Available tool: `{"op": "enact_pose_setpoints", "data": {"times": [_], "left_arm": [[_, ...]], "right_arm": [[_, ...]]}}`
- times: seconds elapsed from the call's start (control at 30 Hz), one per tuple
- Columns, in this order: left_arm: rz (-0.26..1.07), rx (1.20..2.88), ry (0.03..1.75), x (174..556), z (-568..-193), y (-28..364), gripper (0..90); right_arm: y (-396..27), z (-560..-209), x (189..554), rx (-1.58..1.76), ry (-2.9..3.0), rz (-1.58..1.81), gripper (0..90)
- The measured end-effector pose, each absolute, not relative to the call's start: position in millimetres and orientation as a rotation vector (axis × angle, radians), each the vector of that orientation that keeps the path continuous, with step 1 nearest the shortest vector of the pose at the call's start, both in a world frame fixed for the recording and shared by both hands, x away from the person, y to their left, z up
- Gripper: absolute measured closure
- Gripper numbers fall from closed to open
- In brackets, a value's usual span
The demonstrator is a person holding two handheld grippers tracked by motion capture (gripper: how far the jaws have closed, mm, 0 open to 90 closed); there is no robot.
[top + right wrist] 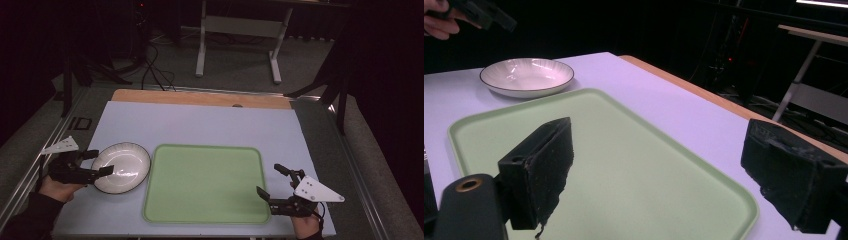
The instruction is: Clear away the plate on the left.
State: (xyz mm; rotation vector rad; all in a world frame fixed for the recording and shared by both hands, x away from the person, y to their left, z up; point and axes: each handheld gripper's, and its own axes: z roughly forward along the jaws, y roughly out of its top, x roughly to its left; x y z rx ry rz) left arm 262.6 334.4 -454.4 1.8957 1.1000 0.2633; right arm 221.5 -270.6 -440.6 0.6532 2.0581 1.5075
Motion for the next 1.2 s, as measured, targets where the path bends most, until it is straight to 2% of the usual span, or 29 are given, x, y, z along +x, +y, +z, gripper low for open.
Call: {"op": "enact_pose_setpoints", "data": {"times": [0.2, 0.4, 0.53, 0.67, 0.8, 0.83, 1.03, 1.2], "left_arm": [[0.231, 1.848, 1.217, 265, -468, 346, 15.3], [0.232, 1.853, 1.364, 267, -481, 357, 20.6], [0.218, 1.852, 1.45, 269, -487, 363, 21.1], [0.198, 1.841, 1.538, 273, -494, 369, 26.1], [0.158, 1.806, 1.617, 277, -498, 376, 35.2], [0.146, 1.807, 1.633, 279, -499, 377, 40.2], [0.073, 1.77, 1.714, 285, -504, 380, 53.2], [0.045, 1.801, 1.732, 290, -504, 378, 59.1]], "right_arm": [[-269, -441, 222, 0.649, 2.063, 1.507, 13.3], [-269, -441, 222, 0.649, 2.066, 1.505, 13.3], [-269, -442, 222, 0.653, 2.071, 1.503, 13.3], [-268, -442, 222, 0.653, 2.073, 1.501, 13.3], [-268, -442, 222, 0.652, 2.072, 1.501, 13.4], [-268, -442, 222, 0.653, 2.072, 1.5, 13.4], [-267, -442, 222, 0.65, 2.075, 1.497, 13.4], [-267, -443, 223, 0.649, 2.076, 1.495, 13.4]]}}
